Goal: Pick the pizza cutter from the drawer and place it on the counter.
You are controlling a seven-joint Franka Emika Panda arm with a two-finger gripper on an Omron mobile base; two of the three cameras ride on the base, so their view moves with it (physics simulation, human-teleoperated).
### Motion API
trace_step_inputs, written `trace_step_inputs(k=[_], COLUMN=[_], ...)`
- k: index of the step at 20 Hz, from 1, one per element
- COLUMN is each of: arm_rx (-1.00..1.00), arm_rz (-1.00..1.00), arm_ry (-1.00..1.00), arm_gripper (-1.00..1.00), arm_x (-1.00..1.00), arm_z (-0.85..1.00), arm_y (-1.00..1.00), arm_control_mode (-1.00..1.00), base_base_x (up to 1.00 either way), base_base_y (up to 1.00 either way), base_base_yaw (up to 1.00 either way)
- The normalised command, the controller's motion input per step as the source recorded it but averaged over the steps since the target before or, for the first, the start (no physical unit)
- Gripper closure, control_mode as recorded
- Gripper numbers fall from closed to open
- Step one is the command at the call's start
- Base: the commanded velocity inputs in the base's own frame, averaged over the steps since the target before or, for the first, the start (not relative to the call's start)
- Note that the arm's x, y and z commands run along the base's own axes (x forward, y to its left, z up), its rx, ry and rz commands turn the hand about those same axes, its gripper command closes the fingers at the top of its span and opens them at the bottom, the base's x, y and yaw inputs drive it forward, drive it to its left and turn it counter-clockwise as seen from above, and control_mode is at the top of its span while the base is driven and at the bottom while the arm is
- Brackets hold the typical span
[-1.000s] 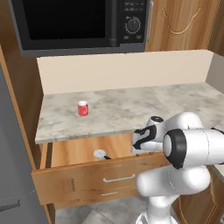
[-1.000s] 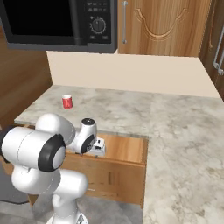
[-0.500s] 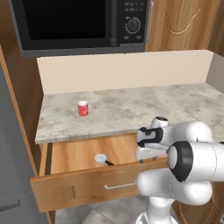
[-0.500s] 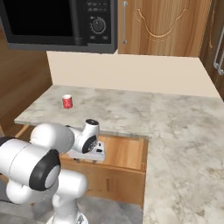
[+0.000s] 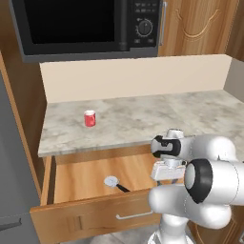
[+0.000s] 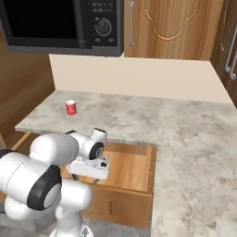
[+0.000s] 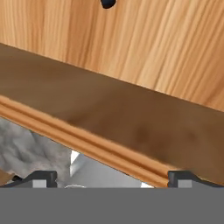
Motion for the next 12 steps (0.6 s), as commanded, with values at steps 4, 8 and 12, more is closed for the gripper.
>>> trace_step_inputs(k=[4, 8, 12], arm_rx=[0.00, -0.01, -0.11], arm_rz=[0.09, 0.12, 0.10], arm_ry=[-0.19, -0.28, -0.22], arm_gripper=[-1.00, -1.00, -1.00], arm_x=[-0.70, 0.26, 0.70], arm_z=[0.71, 1.00, 0.74], arm_y=[0.03, 0.40, 0.76], arm_control_mode=[-1.00, -1.00, -1.00], base_base_x=[0.00, 0.00, 0.00], base_base_y=[0.00, 0.00, 0.00], base_base_yaw=[0.00, 0.00, 0.00])
